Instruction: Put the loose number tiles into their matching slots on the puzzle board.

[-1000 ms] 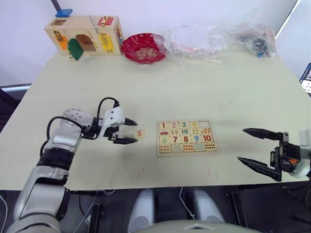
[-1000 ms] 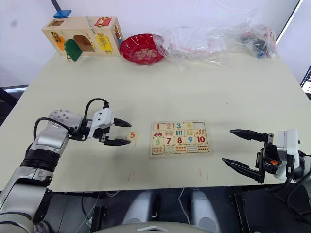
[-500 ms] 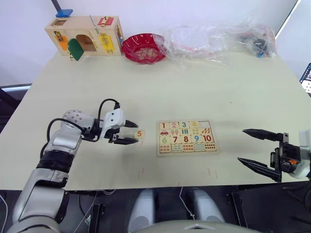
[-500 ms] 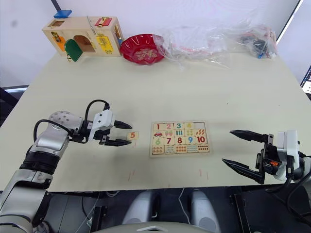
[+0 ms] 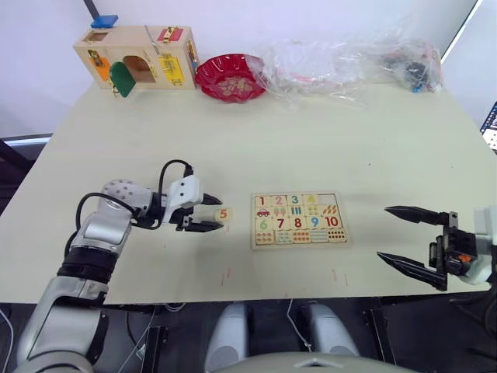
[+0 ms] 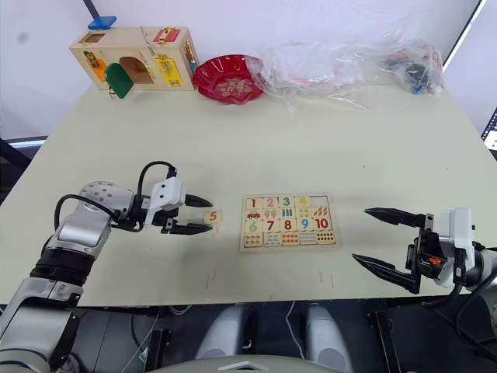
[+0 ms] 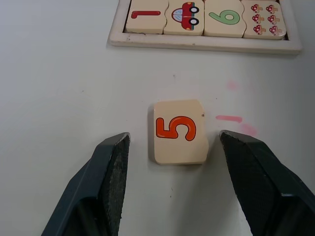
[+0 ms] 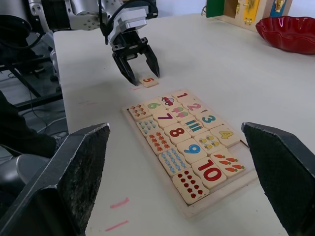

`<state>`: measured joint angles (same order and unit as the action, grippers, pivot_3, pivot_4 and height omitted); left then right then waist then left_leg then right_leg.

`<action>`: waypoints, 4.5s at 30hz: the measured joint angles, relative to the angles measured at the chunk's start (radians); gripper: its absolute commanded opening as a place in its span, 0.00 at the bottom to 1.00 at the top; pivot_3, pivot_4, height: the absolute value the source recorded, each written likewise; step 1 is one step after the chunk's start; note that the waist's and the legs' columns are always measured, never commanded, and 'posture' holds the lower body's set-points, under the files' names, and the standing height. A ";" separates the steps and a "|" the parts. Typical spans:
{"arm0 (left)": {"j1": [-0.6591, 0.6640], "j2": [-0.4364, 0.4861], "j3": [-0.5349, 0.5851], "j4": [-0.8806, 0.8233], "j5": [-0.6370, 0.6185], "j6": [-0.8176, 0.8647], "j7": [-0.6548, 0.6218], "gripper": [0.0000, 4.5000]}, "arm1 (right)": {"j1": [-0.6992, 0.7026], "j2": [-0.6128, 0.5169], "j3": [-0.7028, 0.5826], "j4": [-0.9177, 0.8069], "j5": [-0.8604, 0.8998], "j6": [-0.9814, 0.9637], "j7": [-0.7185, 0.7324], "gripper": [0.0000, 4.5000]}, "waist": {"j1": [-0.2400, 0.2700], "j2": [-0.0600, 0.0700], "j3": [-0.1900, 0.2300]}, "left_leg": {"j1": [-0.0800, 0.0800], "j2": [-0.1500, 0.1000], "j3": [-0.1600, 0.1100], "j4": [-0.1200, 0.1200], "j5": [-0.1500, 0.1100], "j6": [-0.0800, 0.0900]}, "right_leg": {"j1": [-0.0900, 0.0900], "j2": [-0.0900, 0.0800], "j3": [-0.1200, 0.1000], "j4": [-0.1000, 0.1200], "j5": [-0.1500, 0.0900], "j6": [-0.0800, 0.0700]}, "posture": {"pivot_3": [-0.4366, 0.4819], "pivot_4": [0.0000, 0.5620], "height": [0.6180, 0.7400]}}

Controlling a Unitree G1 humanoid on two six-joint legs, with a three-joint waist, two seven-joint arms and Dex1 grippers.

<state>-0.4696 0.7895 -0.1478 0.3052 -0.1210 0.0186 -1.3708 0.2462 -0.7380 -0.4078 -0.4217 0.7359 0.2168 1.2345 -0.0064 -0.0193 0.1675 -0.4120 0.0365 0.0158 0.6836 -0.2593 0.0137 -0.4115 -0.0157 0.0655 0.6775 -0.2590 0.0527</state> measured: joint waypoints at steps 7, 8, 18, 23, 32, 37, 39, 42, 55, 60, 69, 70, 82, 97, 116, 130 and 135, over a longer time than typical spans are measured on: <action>0.003 -0.004 -0.010 -0.009 0.000 -0.007 0.000 0.28 | 0.015 0.000 0.000 0.000 0.000 0.000 0.001 1.00 | 0.003 0.001 -0.001 | 0.000 0.000 0.000 0.000 0.000 0.000 | 0.000 0.000 0.000 0.000 0.000 0.000 | 0.48 0.27 1.00; 0.003 -0.004 -0.010 -0.009 0.000 -0.008 0.000 0.28 | 0.018 0.000 0.000 0.000 0.000 -0.001 0.001 1.00 | 0.003 0.001 -0.001 | 0.001 0.000 0.000 0.000 0.000 0.000 | 0.000 0.000 0.000 0.000 0.000 0.000 | 0.48 0.27 1.00; -0.001 0.005 -0.011 -0.028 0.001 0.014 0.009 0.28 | 0.034 0.005 -0.001 0.000 0.000 -0.004 -0.008 1.00 | 0.001 0.001 0.000 | 0.000 0.000 0.000 0.000 0.000 0.000 | 0.000 0.000 0.000 0.000 0.000 0.000 | 0.48 0.27 1.00; -0.125 0.096 -0.047 -0.298 -0.005 0.300 -0.040 0.28 | 0.067 0.010 -0.037 0.000 0.000 -0.020 -0.015 1.00 | 0.009 -0.001 0.001 | -0.002 0.000 -0.001 0.001 0.000 0.000 | 0.000 0.000 -0.001 0.000 0.000 0.000 | 0.48 0.27 1.00; -0.470 0.029 -0.290 -0.488 0.023 0.758 -0.084 0.28 | 0.098 0.020 -0.077 0.007 -0.004 -0.051 -0.021 1.00 | 0.003 -0.001 0.001 | -0.001 0.000 -0.002 0.001 0.000 0.000 | 0.000 0.001 -0.001 0.000 0.000 0.000 | 0.48 0.27 1.00; -0.676 -0.144 -0.412 -0.402 0.033 0.971 -0.035 0.28 | 0.119 0.038 -0.088 0.003 -0.007 -0.070 -0.041 1.00 | 0.002 -0.001 0.001 | -0.002 -0.001 -0.002 0.002 0.000 0.000 | 0.000 0.001 0.000 0.000 0.000 0.000 | 0.48 0.27 1.00; -0.708 -0.179 -0.454 -0.385 0.046 1.006 -0.009 0.28 | 0.136 0.042 -0.098 0.000 -0.008 -0.072 -0.047 1.00 | -0.007 -0.001 0.001 | -0.001 0.000 -0.002 0.001 0.000 0.000 | -0.001 0.002 0.000 0.000 0.000 0.000 | 0.48 0.27 1.00; -0.752 -0.260 -0.561 -0.363 0.085 1.040 0.051 0.28 | 0.164 0.055 -0.117 -0.018 -0.012 -0.088 -0.063 1.00 | -0.008 0.000 0.001 | -0.001 0.000 -0.002 0.001 0.000 0.000 | -0.001 0.002 0.000 0.000 0.000 0.000 | 0.48 0.27 1.00; -0.758 -0.476 -0.629 -0.149 0.171 1.009 0.273 0.28 | 0.272 0.151 -0.155 -0.079 -0.013 -0.158 -0.087 1.00 | -0.005 0.001 0.001 | -0.002 -0.003 -0.002 0.001 0.000 0.000 | -0.001 0.001 0.002 0.000 -0.001 0.001 | 0.48 0.27 1.00; -0.758 -0.505 -0.647 -0.118 0.181 0.989 0.294 0.28 | 0.300 0.178 -0.156 -0.082 -0.013 -0.198 -0.087 1.00 | -0.005 0.001 0.001 | -0.002 -0.003 -0.002 0.001 0.000 0.000 | -0.001 0.001 0.002 0.000 -0.001 0.001 | 0.48 0.27 1.00; -0.749 -0.595 -0.669 -0.010 0.219 0.913 0.341 0.28 | 0.338 0.202 -0.155 -0.082 -0.025 -0.224 -0.101 1.00 | -0.004 0.001 0.001 | -0.002 -0.003 -0.002 0.001 0.000 0.000 | -0.001 0.001 0.002 0.000 -0.001 0.001 | 0.48 0.27 1.00; -0.749 -0.603 -0.670 0.001 0.221 0.908 0.344 0.28 | 0.339 0.206 -0.155 -0.083 -0.025 -0.224 -0.106 1.00 | -0.004 0.001 0.001 | -0.002 -0.003 -0.002 0.001 0.000 0.000 | -0.001 0.001 0.002 0.000 -0.001 0.001 | 0.48 0.27 1.00; -0.741 -0.658 -0.677 0.037 0.251 0.890 0.355 0.28 | 0.372 0.215 -0.153 -0.104 -0.027 -0.237 -0.109 1.00 | -0.004 0.001 0.001 | -0.002 -0.003 -0.002 0.001 0.000 0.000 | -0.001 0.001 0.002 0.000 -0.001 0.001 | 0.48 0.27 1.00; -0.727 -0.676 -0.677 0.078 0.287 0.868 0.372 0.28 | 0.379 0.215 -0.151 -0.104 -0.027 -0.246 -0.110 1.00 | -0.004 0.001 0.001 | -0.002 -0.003 -0.002 0.000 0.000 0.000 | -0.001 0.001 0.002 0.000 -0.001 0.001 | 0.48 0.27 1.00; -0.714 -0.685 -0.678 0.078 0.324 0.847 0.363 0.28 | 0.375 0.213 -0.133 -0.112 -0.034 -0.245 -0.134 1.00 | -0.004 0.001 0.001 | -0.002 -0.004 -0.002 0.001 0.000 0.000 | -0.001 0.001 0.002 0.000 -0.001 0.001 | 0.48 0.27 1.00; -0.714 -0.698 -0.671 0.100 0.334 0.816 0.348 0.28 | 0.411 0.214 -0.133 -0.127 -0.032 -0.246 -0.146 1.00 | -0.003 0.001 0.001 | -0.002 -0.004 -0.002 0.001 0.000 0.000 | -0.001 0.000 0.002 0.000 -0.001 0.001 | 0.48 0.27 1.00; -0.714 -0.705 -0.651 0.124 0.334 0.798 0.342 0.28 | 0.411 0.214 -0.133 -0.127 -0.031 -0.246 -0.149 1.00 | -0.002 0.001 0.001 | -0.002 -0.004 -0.002 0.001 0.000 0.000 | -0.001 0.000 0.002 0.000 -0.001 0.001 | 0.48 0.27 1.00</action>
<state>-1.1840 0.0848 -0.7993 0.4296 0.2129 0.8162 -1.0286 0.6577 -0.5242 -0.5405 -0.5490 0.7046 -0.0288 1.0859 -0.0087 -0.0182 0.1685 -0.4142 0.0325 0.0133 0.6841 -0.2594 0.0139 -0.4121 -0.0153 0.0677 0.6772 -0.2603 0.0542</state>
